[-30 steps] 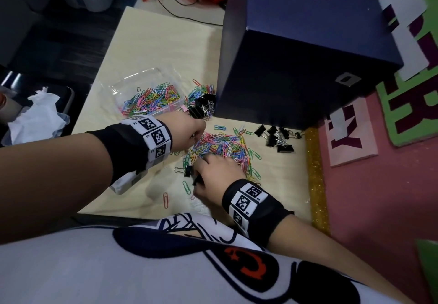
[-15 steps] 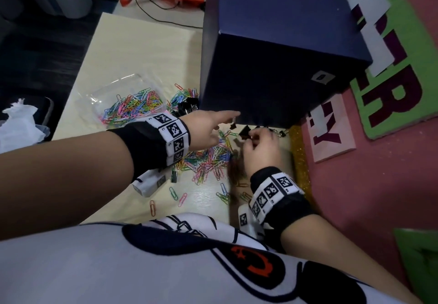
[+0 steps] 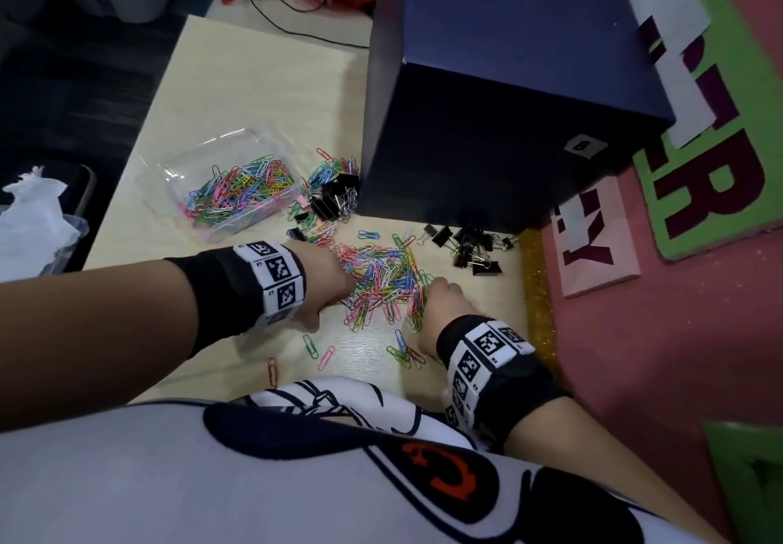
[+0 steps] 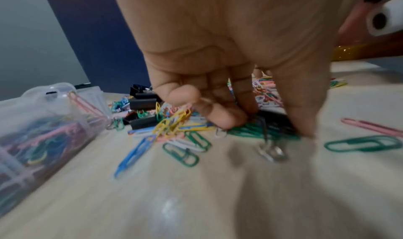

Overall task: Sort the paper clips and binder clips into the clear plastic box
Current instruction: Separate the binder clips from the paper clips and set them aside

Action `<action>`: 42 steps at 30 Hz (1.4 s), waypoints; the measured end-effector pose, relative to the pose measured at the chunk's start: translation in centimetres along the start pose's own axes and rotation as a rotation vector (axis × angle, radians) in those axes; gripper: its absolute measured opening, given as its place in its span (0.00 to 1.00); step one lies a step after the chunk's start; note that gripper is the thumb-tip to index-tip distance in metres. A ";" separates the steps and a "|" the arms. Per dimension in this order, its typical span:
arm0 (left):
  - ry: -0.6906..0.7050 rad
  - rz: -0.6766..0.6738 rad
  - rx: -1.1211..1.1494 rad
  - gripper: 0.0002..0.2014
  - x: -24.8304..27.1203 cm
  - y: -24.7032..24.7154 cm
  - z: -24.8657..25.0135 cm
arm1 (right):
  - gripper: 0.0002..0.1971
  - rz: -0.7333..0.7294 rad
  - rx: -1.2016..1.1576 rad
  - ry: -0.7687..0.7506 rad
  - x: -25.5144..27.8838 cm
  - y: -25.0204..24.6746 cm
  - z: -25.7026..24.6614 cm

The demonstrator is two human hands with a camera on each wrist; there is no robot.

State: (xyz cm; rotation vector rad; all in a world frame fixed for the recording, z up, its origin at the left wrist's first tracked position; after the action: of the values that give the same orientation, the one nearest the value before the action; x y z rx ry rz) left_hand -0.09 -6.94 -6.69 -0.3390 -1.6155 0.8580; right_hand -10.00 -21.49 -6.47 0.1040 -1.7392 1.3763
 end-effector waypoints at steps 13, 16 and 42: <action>-0.056 0.262 0.196 0.03 0.4 -1.8 -2.3 | 0.13 -0.178 0.341 -0.114 -0.1 0.3 -1.3; -0.072 0.355 0.307 0.04 0.7 -2.7 -3.1 | 0.08 -0.116 0.242 -0.141 -0.7 0.1 -2.4; 0.125 0.242 0.296 0.04 1.3 -2.7 -0.5 | 0.19 0.274 -0.155 -0.238 -0.3 -0.8 -0.7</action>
State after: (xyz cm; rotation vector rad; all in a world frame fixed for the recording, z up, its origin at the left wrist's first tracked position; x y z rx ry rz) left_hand 0.71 -7.79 -3.85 -0.3748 -1.3255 1.2196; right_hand -8.99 -21.36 -6.06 -0.0617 -2.1154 1.4638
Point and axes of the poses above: each hand's wrist, its own x-axis away from the middle knuckle, its own y-axis out of the palm, z = x × y, the point moved 4 cm from there along -x, towards the middle knuckle, and after that the axes turned 2 degrees about -z, right-handed, at the moved point
